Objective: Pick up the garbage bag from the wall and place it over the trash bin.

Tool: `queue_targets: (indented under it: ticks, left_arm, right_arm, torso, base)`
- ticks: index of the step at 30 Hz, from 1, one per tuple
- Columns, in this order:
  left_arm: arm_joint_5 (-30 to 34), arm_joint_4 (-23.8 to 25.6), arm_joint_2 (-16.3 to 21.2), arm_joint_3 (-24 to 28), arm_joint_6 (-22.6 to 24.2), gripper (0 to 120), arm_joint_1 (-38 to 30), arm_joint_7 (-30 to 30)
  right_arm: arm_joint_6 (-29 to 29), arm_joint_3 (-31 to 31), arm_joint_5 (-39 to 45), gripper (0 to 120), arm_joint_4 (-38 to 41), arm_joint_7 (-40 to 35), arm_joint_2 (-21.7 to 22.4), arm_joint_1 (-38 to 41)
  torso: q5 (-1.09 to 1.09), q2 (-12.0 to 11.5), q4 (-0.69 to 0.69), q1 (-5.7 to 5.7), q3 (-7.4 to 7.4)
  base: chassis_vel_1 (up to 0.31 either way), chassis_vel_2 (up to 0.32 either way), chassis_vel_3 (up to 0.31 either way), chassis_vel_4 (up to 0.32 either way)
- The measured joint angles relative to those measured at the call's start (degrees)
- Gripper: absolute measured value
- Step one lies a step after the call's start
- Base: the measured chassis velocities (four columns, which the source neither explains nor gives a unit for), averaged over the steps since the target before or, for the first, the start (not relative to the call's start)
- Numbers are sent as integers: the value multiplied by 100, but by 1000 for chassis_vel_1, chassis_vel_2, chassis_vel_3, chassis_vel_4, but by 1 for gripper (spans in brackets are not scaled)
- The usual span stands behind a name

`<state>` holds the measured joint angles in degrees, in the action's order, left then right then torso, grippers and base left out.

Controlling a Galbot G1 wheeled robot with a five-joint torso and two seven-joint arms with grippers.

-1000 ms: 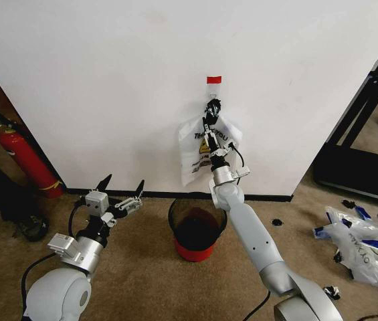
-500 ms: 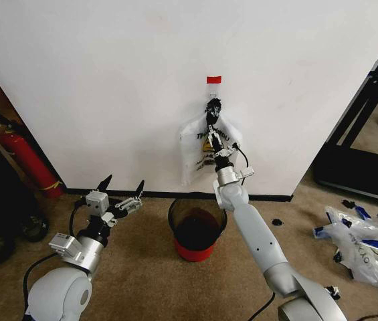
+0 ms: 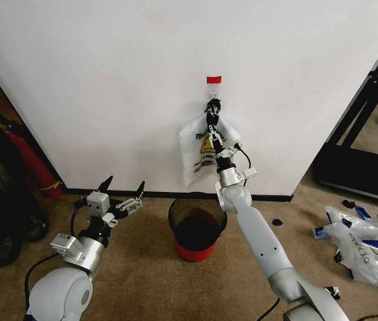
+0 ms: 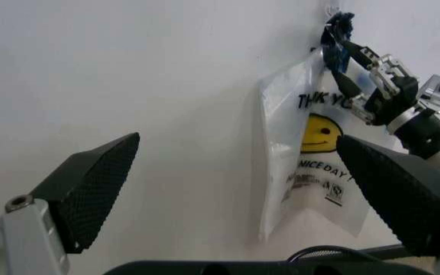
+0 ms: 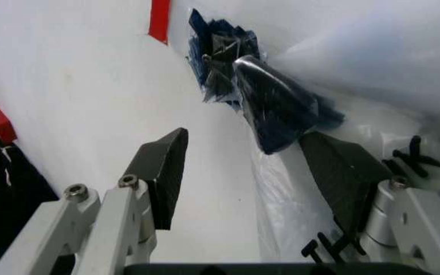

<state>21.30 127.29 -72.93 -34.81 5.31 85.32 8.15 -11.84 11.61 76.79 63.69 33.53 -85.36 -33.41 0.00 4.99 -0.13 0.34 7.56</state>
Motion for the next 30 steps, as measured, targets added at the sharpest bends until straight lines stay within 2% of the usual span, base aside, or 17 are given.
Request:
queue_targets:
  ticks: [7,12,14,18,30]
  left_arm:
    - [0,-8,11,3,-3,100,-2,4]
    - [0,-45,11,14,-12,100,-16,8]
    - [0,-49,8,16,-13,100,-18,9]
    - [0,-66,2,20,-18,100,-24,14]
    - [-6,-87,-3,19,-35,100,-29,20]
  right_arm:
    - [-11,44,-31,43,-52,0,42,-26]
    - [-16,66,-48,22,-79,-4,86,-30]
    - [-17,68,-48,19,-76,-7,88,-30]
    - [-20,71,-52,1,-65,-12,96,-17]
    - [-20,65,-174,0,-40,-9,163,-60]
  torso:
    - [0,0,0,0,0]
    - [0,0,0,0,0]
    - [0,0,0,0,0]
    - [0,0,0,0,0]
    - [0,0,0,0,0]
  base:
    - [0,0,0,0]
    - [0,0,0,0]
    - [0,0,0,0]
    - [0,0,0,0]
    - [0,0,0,0]
